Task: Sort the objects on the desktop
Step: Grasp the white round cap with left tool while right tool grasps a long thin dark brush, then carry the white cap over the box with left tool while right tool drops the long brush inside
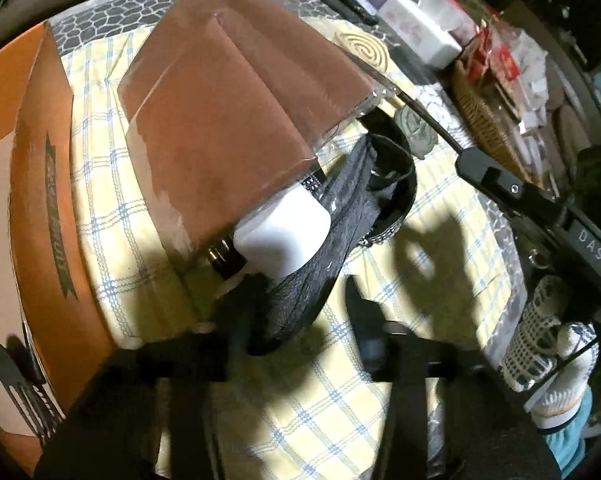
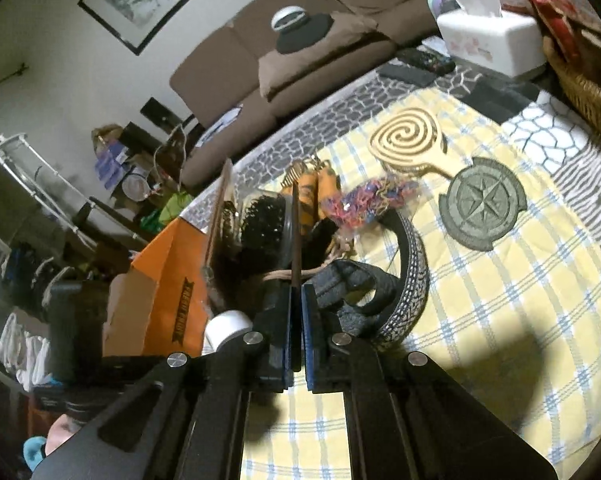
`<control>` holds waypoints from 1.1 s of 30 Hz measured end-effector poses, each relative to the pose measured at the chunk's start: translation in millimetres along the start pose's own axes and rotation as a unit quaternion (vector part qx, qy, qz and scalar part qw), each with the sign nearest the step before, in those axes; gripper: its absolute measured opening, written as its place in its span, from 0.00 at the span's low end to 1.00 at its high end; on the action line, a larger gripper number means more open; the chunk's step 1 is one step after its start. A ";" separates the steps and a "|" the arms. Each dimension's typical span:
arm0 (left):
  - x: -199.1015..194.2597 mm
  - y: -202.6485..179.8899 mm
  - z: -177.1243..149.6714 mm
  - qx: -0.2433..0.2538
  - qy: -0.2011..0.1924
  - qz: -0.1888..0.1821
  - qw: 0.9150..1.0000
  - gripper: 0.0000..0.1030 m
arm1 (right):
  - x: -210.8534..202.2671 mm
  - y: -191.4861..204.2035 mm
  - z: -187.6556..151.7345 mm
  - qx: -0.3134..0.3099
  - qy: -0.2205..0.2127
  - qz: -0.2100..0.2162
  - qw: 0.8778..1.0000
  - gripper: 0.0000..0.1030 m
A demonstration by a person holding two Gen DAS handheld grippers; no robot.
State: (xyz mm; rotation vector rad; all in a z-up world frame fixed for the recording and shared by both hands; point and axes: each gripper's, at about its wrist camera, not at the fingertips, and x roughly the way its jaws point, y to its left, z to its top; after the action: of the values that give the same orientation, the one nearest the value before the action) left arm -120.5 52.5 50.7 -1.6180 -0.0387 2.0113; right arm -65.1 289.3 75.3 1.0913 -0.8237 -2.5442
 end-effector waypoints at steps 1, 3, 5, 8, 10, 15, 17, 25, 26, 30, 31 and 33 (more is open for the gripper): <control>-1.5 1.3 -0.9 -0.004 -0.005 0.002 1.000 0.70 | -1.6 0.2 0.2 -0.001 -0.001 0.001 1.000 0.04; -2.9 3.8 1.1 -0.017 -0.015 0.006 1.000 0.74 | -2.4 0.0 0.9 0.000 -0.002 0.002 1.000 0.04; 1.1 4.9 5.2 -0.032 -0.015 0.009 0.999 0.74 | -3.2 -0.1 1.2 0.003 -0.003 0.005 1.000 0.04; 9.1 2.6 9.5 -0.045 -0.017 0.034 0.998 0.74 | -3.0 0.5 1.1 0.001 -0.003 0.006 1.000 0.04; 11.6 5.3 10.1 -0.060 -0.022 0.048 0.997 0.74 | -3.4 2.4 0.4 -0.001 -0.003 0.008 1.000 0.04; 17.5 6.9 8.8 -0.115 -0.043 0.069 0.990 0.74 | -2.2 5.2 -0.6 -0.009 -0.001 0.006 1.000 0.04; 17.3 9.0 8.3 -0.133 -0.050 0.069 0.987 0.74 | -1.5 5.8 -1.1 -0.012 0.001 0.005 1.000 0.04; 13.1 22.3 6.2 -0.182 -0.065 0.042 0.980 0.45 | -1.4 10.0 -2.8 -0.024 0.000 0.002 1.000 0.04; 12.6 23.8 5.1 -0.185 -0.064 0.041 0.980 0.45 | -1.8 10.3 -2.5 -0.024 -0.001 0.002 1.000 0.04; 4.7 25.8 -0.5 -0.185 -0.070 0.030 0.980 0.45 | -6.3 10.7 -0.2 -0.024 -0.013 0.002 1.000 0.04; 0.3 26.1 -2.5 -0.185 -0.075 0.024 0.980 0.45 | -9.1 10.8 0.6 -0.023 -0.019 0.002 1.000 0.04; -7.7 24.2 -4.2 -0.181 -0.082 0.017 0.980 0.45 | -13.2 11.1 2.3 -0.022 -0.028 0.001 0.999 0.04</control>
State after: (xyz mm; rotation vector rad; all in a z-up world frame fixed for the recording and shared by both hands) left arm -125.4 27.4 47.9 -1.6667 -0.4661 2.2588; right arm -57.5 287.0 90.8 1.0090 -0.7793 -2.5896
